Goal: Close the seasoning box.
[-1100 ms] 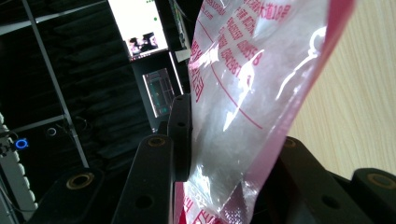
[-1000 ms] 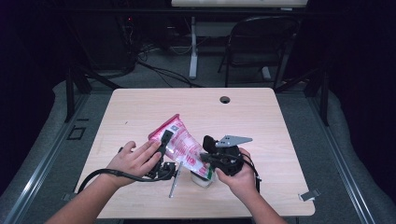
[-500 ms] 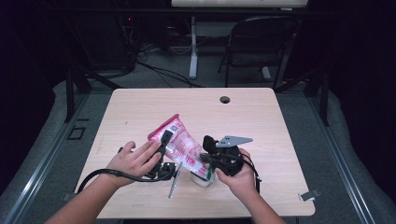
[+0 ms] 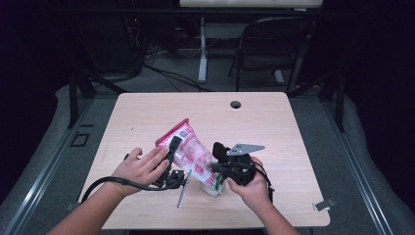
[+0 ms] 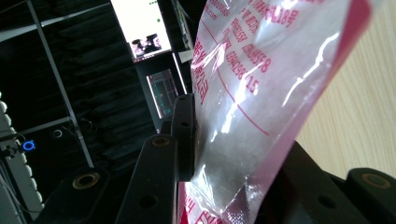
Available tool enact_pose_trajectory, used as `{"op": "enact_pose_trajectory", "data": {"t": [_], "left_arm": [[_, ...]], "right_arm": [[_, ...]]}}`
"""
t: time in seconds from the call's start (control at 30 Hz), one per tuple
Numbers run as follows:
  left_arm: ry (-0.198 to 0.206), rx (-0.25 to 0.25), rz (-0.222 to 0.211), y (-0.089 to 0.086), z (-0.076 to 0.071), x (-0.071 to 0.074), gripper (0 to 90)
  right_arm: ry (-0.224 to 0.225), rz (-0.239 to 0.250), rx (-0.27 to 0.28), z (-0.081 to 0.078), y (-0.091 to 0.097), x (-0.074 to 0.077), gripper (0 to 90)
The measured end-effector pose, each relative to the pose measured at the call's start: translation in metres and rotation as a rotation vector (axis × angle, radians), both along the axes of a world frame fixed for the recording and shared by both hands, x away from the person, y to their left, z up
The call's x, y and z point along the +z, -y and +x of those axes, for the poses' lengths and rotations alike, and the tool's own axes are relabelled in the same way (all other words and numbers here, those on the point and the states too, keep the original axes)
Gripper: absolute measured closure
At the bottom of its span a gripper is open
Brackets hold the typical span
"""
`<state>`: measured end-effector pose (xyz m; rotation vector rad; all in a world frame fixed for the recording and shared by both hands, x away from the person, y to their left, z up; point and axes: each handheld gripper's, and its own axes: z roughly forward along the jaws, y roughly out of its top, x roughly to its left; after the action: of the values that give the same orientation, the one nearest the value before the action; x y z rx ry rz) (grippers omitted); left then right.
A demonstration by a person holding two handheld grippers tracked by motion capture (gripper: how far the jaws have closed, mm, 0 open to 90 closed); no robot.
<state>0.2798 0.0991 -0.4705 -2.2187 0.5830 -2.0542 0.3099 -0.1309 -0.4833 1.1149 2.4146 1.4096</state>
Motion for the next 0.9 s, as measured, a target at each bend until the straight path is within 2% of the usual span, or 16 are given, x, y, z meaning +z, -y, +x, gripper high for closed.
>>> {"op": "enact_pose_trajectory", "data": {"t": [0.2, 0.27, 0.43, 0.57, 0.9], "left_arm": [[0.0, -0.004, 0.001, 0.0009, -0.0009, 0.0001, 74.4], [0.013, -0.011, 0.0, 0.0006, -0.001, -0.0006, 74.4], [-0.003, -0.003, 0.003, 0.0005, -0.0017, -0.001, 74.5], [0.008, -0.012, -0.002, 0.0004, -0.0019, -0.0012, 74.7], [0.003, -0.015, -0.004, 0.0023, -0.0021, -0.0005, 74.9]], "right_arm": [[0.005, -0.012, -0.005, -0.0008, -0.0005, -0.0012, 90.0], [0.009, -0.016, -0.008, -0.0013, -0.0007, -0.0011, 90.0], [0.008, -0.015, -0.013, -0.0022, -0.0001, -0.0009, 90.0], [0.007, -0.018, -0.008, -0.0026, 0.0005, -0.0005, 90.0], [0.01, -0.021, -0.013, -0.0036, 0.0028, 0.0001, 90.0]]}}
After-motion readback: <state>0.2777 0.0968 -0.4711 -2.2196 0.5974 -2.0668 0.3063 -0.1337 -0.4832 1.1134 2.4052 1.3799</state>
